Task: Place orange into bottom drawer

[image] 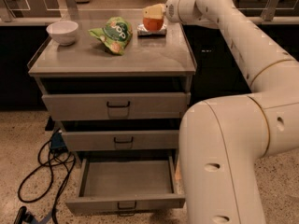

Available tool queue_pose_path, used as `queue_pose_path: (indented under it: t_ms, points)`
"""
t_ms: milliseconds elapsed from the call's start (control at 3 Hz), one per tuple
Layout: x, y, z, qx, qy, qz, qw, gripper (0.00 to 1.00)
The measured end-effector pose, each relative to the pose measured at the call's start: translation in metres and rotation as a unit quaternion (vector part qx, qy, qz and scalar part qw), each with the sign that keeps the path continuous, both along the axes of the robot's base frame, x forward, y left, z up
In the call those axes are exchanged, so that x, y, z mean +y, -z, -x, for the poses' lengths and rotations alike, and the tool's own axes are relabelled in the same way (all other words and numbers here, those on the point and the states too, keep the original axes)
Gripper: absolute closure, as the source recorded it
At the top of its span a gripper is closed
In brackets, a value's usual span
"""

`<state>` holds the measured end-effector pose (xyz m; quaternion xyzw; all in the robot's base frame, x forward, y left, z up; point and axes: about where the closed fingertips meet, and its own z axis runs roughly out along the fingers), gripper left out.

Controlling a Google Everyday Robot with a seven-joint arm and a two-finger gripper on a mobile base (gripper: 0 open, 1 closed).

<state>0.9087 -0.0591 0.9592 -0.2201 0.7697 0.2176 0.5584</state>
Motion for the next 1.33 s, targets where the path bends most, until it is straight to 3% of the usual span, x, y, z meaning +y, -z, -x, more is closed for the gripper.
queue_pose_path:
  t_ms: [333, 667, 1000, 1333]
  points:
    - [0.0, 0.0, 0.0, 0.0, 0.0, 0.0, 1.0, 1.0]
    - [0.007, 0.003, 0.006, 0.025, -0.023, -0.002, 0.9994, 1.0]
    - [0.005, 0.042, 0.012, 0.097, -0.058, -0.033, 0.9931, 1.0]
    - [0.024, 0.048, 0.021, 0.113, -0.093, -0.037, 0.9886, 1.0]
